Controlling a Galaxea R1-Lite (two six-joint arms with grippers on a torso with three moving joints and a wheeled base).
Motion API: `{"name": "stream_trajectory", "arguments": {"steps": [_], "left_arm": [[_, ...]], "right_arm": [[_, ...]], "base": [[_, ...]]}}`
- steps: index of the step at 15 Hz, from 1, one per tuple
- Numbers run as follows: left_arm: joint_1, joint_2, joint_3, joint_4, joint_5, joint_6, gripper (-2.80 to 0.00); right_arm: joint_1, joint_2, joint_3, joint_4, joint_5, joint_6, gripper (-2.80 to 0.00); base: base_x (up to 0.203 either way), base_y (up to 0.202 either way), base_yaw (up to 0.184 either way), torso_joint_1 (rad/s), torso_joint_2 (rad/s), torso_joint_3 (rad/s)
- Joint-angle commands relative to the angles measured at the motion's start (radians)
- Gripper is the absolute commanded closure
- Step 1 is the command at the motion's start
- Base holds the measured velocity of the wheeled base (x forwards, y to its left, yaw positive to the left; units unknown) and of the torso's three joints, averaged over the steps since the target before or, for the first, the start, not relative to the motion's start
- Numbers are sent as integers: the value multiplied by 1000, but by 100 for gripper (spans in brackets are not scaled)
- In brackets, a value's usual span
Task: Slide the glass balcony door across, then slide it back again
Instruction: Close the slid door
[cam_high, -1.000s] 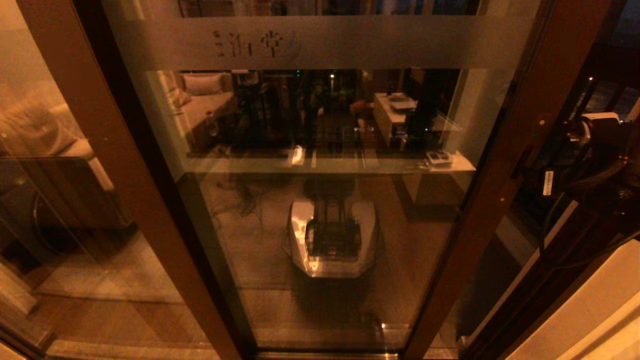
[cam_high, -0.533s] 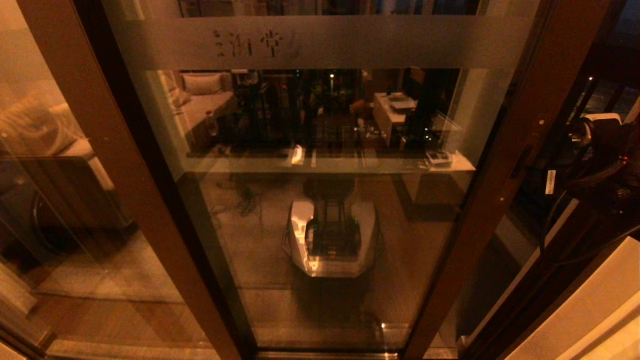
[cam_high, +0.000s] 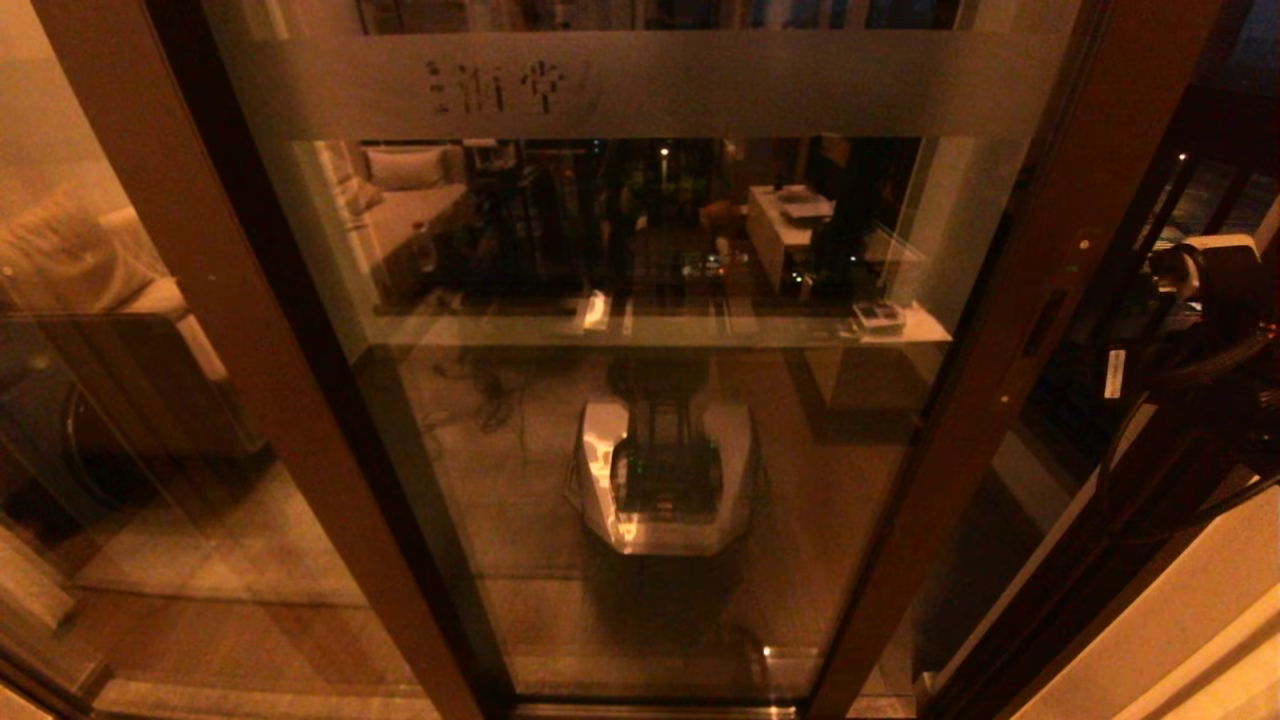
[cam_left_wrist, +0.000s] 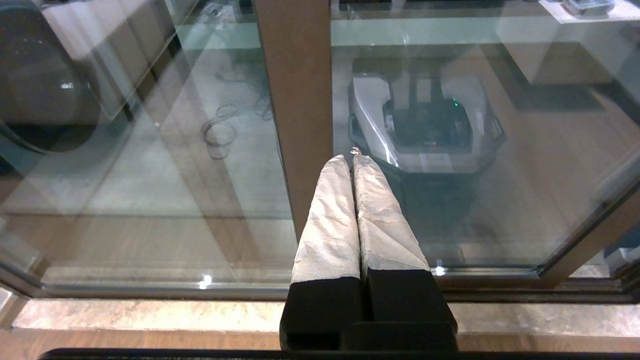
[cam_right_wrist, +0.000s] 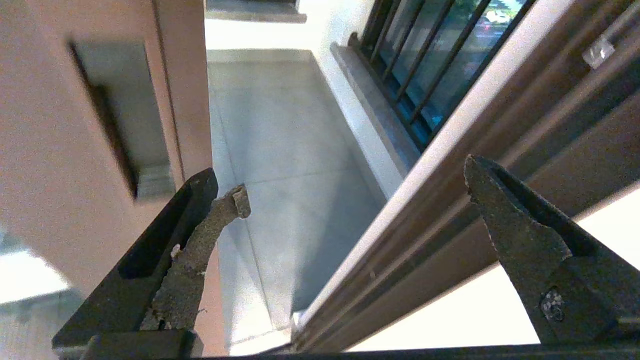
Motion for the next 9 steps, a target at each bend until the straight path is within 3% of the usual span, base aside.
{"name": "stream_trajectory", "arguments": {"steps": [1,6,9], "left_arm": [[0,2,0,0,0,1,0],[0,1,0,0,0,1,0],[0,2,0,0,0,1,0]], "right_arm": [[18,-62,30,-2,-1,0,-280],[180,-129,43,53,-203,-3,-280],[189,-76,-2,79,-256,-3,-280]], "base": [[0,0,0,0,0,0],[0,0,0,0,0,0],[0,0,0,0,0,0]]}}
